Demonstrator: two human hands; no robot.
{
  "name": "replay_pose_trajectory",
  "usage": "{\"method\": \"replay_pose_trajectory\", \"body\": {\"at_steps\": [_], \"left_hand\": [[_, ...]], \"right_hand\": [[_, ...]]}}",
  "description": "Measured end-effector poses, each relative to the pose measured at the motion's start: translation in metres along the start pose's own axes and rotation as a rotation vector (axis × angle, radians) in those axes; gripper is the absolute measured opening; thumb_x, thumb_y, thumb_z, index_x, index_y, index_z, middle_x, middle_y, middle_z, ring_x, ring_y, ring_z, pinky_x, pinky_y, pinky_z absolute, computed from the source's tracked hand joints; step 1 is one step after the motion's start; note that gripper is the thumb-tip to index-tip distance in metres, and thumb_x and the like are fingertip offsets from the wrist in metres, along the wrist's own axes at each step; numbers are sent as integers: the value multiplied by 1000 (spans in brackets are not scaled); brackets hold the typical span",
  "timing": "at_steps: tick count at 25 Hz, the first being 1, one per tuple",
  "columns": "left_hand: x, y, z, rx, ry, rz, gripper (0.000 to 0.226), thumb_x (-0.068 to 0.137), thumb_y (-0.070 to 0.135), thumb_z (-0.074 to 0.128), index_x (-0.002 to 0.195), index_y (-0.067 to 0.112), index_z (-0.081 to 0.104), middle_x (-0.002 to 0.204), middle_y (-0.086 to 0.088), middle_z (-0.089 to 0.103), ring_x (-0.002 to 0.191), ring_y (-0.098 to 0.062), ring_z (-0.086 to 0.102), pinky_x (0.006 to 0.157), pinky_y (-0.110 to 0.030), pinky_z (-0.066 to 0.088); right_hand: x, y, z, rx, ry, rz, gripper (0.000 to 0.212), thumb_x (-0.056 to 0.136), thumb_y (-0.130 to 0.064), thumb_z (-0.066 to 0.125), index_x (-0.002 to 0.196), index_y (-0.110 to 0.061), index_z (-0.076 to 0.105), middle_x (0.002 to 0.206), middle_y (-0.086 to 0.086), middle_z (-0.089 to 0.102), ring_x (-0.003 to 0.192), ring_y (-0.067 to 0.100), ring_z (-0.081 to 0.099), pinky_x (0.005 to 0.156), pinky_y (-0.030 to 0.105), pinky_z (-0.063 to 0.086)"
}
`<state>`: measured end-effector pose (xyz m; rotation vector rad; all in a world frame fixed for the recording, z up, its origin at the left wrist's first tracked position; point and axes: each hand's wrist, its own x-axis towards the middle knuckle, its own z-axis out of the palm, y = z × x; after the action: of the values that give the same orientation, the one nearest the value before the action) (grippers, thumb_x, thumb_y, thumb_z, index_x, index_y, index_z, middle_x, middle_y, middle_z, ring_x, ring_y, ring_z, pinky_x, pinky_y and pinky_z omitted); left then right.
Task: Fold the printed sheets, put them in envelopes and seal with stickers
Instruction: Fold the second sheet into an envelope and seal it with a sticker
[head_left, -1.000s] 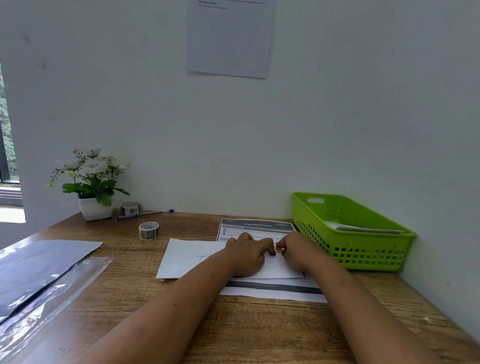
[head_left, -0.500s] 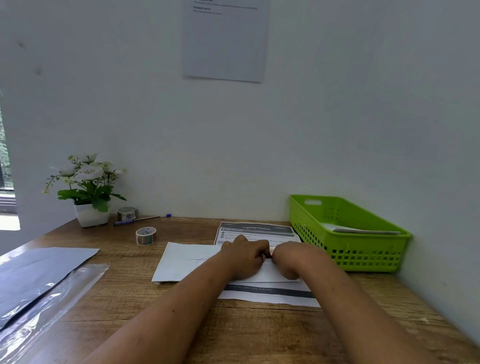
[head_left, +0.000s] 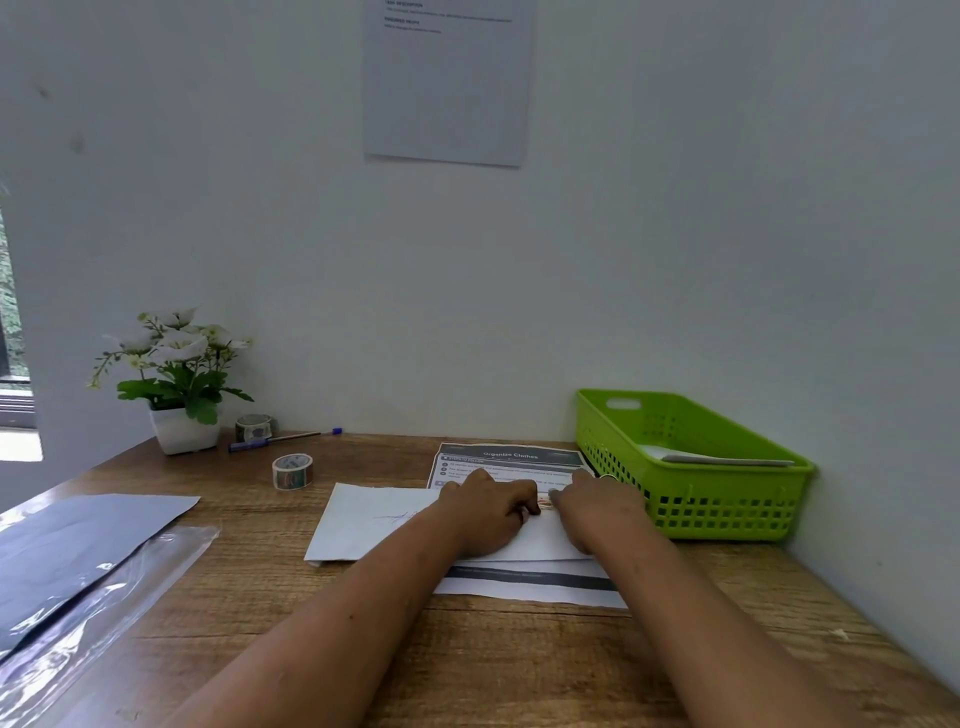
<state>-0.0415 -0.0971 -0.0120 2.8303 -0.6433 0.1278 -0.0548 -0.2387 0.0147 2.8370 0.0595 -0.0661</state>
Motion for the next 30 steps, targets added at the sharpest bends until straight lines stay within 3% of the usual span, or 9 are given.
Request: {"method": "replay_pose_trajectory", "body": {"at_steps": [3,6,12,18,20,22,25,28,30], "left_hand": [[-2,0,-1,35,-13,-28,29,98,33,31,122,34,47,127,-5,55,125,-25,36,97,-49,30],[-6,-1,-1,81,-30,-111,34,96,49,33,127,37,42,139,-4,48,133,-27,31,106,-55,24],[-15,-64,-38,122,-225,-429,80,80,75,40,144,29,30,153,-3,31,138,-29,31,113,-51,24],[-38,-73,-57,-17,-159,-393,47,93,43,51,135,23,46,140,0,48,124,-21,46,103,-34,34],[-40,-76,-67,-137,-89,-372,38,95,36,49,130,21,52,133,-3,55,114,-21,51,94,-32,35],[-37,-79,-74,-352,98,-387,30,97,30,47,119,14,60,120,-10,62,104,-27,57,89,-33,40],[-27,-68,-79,-821,438,-469,25,98,23,46,106,4,61,106,-20,65,85,-32,61,82,-40,49],[-11,-34,-82,-1069,521,-489,28,98,18,46,113,-3,58,97,-19,64,76,-31,59,72,-36,48],[2,-4,-86,-1169,496,-438,28,97,16,49,115,-5,56,97,-19,64,76,-30,60,69,-36,49]], "right_hand": [[5,-3,2,11,12,27,48,97,-23,39,144,-28,34,143,7,35,132,29,38,95,42,42],[5,-3,4,36,22,27,46,93,-11,42,140,-14,42,142,9,41,128,27,45,95,39,43],[4,14,1,162,40,-37,40,87,1,48,127,-4,52,133,14,52,118,27,55,95,34,48],[-2,11,-4,283,99,-10,34,90,-2,42,122,-2,56,130,14,57,115,27,57,88,31,47],[-5,10,-11,452,178,17,32,94,-9,44,122,-3,56,128,15,58,113,28,58,83,28,46],[-12,6,-18,788,209,18,47,96,-30,48,137,-7,42,133,16,55,113,29,59,85,30,48],[-31,-3,-37,1435,-111,-104,81,91,-51,51,150,-23,3,129,14,54,98,28,65,69,36,57],[-51,5,-57,1711,-274,-269,54,93,-25,58,136,-16,26,99,10,60,69,21,69,58,31,59],[-58,25,-72,1800,-174,-301,22,94,-4,54,114,-11,47,83,10,62,52,12,67,48,21,56]]}}
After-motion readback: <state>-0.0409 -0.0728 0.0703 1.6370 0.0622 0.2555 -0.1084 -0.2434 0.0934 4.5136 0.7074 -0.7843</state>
